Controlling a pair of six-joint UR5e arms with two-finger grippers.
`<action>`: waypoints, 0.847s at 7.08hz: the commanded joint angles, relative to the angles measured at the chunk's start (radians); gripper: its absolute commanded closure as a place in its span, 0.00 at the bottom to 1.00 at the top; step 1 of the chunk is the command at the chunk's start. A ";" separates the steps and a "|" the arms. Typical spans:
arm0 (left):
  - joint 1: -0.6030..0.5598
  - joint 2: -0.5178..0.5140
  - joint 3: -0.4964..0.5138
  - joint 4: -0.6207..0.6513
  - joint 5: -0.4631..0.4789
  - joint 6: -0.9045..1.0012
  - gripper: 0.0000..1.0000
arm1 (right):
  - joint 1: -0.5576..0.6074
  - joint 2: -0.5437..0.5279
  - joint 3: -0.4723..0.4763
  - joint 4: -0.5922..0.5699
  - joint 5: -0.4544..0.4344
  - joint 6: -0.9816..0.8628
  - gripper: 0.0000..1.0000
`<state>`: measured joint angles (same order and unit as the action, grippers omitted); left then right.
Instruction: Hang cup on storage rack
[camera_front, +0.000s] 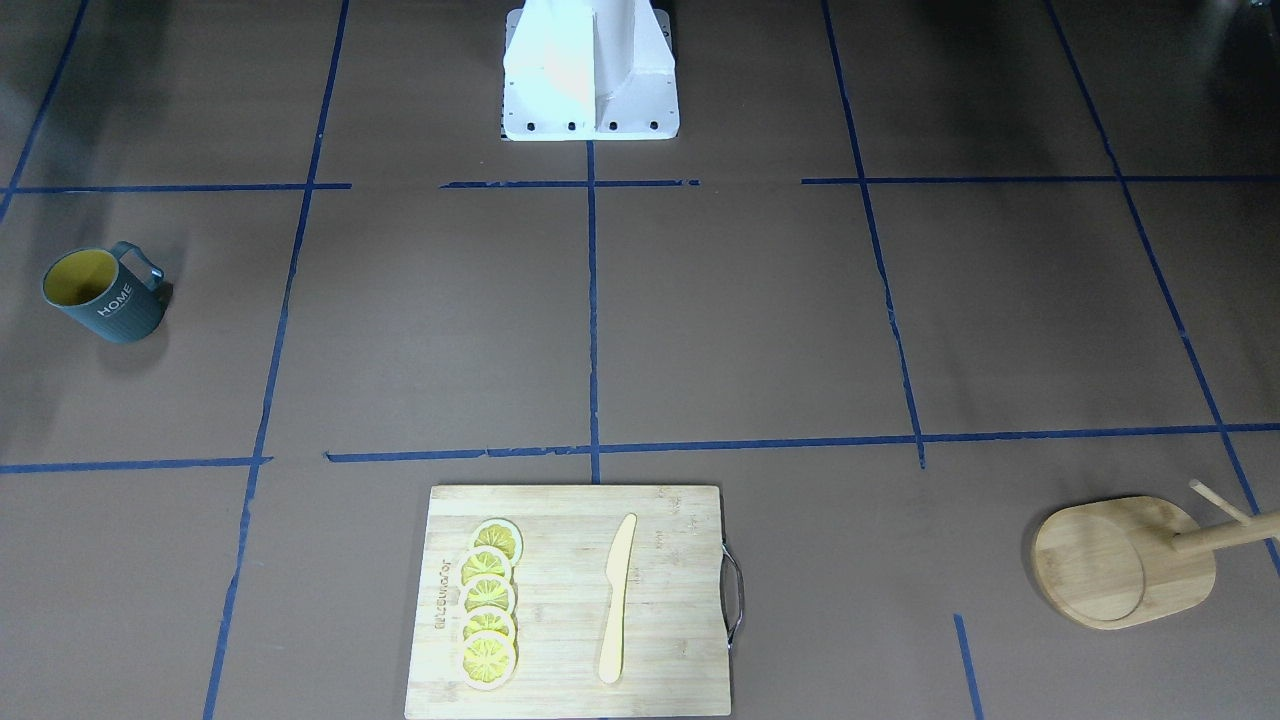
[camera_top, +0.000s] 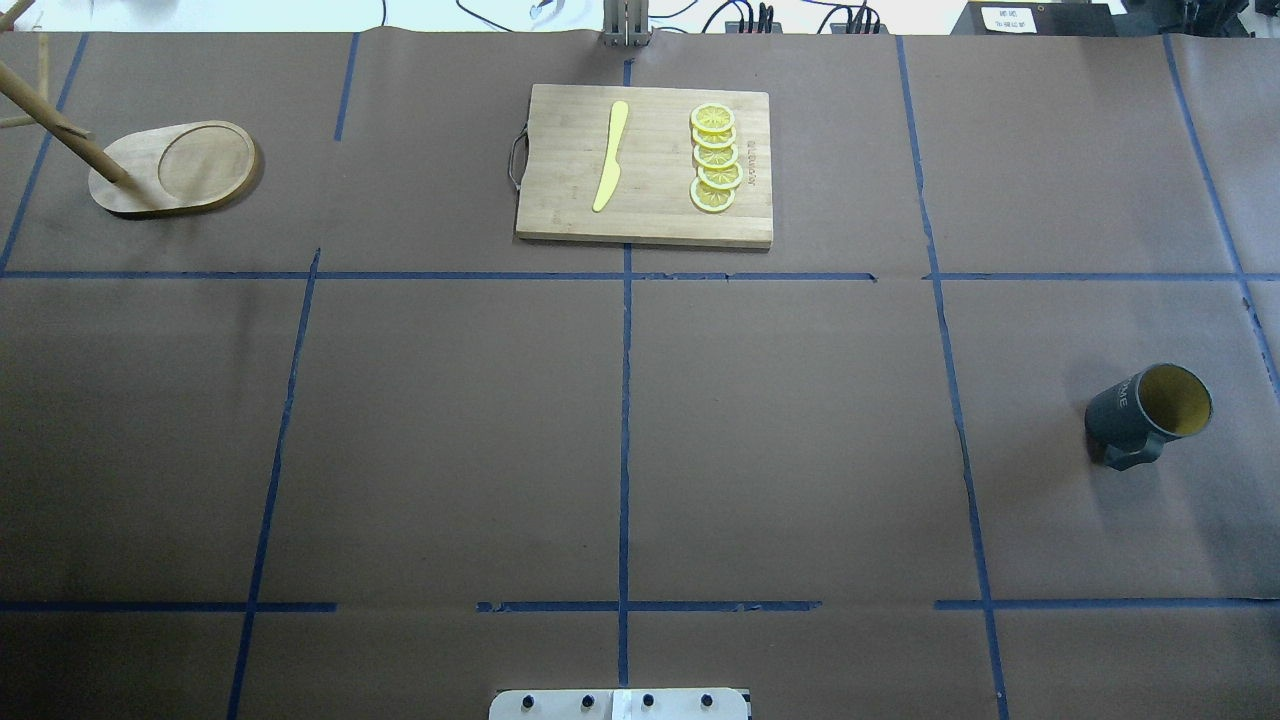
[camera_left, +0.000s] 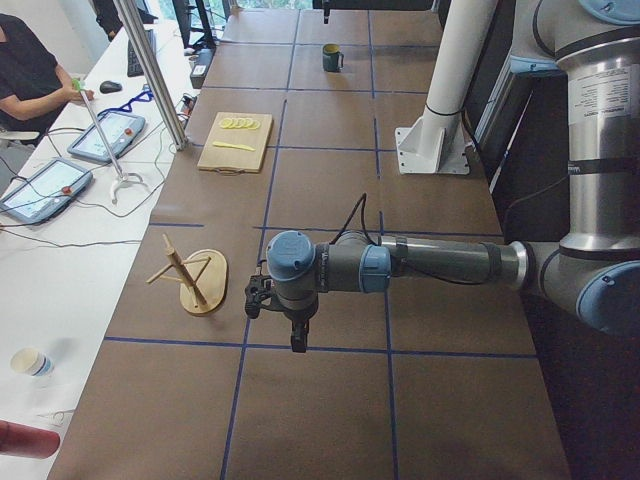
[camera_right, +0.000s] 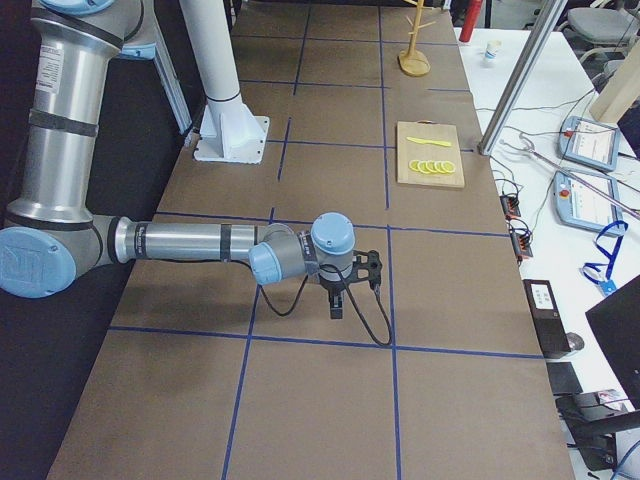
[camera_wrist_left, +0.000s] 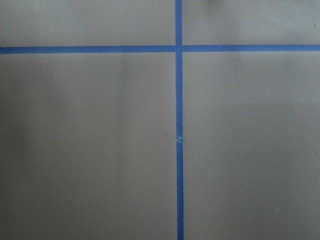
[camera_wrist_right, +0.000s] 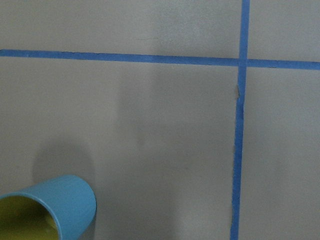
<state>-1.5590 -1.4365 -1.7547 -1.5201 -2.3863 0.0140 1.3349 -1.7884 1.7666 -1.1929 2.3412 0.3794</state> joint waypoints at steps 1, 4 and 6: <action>-0.001 -0.004 -0.005 -0.002 -0.001 0.000 0.00 | -0.056 -0.012 0.014 0.087 -0.037 0.127 0.00; -0.001 -0.001 -0.002 0.000 0.001 0.001 0.00 | -0.167 -0.011 0.027 0.151 0.001 0.213 0.01; -0.001 -0.001 -0.002 -0.002 0.001 0.001 0.00 | -0.281 -0.005 0.027 0.160 -0.133 0.271 0.00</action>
<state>-1.5600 -1.4374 -1.7573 -1.5206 -2.3854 0.0153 1.1168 -1.7960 1.7928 -1.0412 2.2747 0.6215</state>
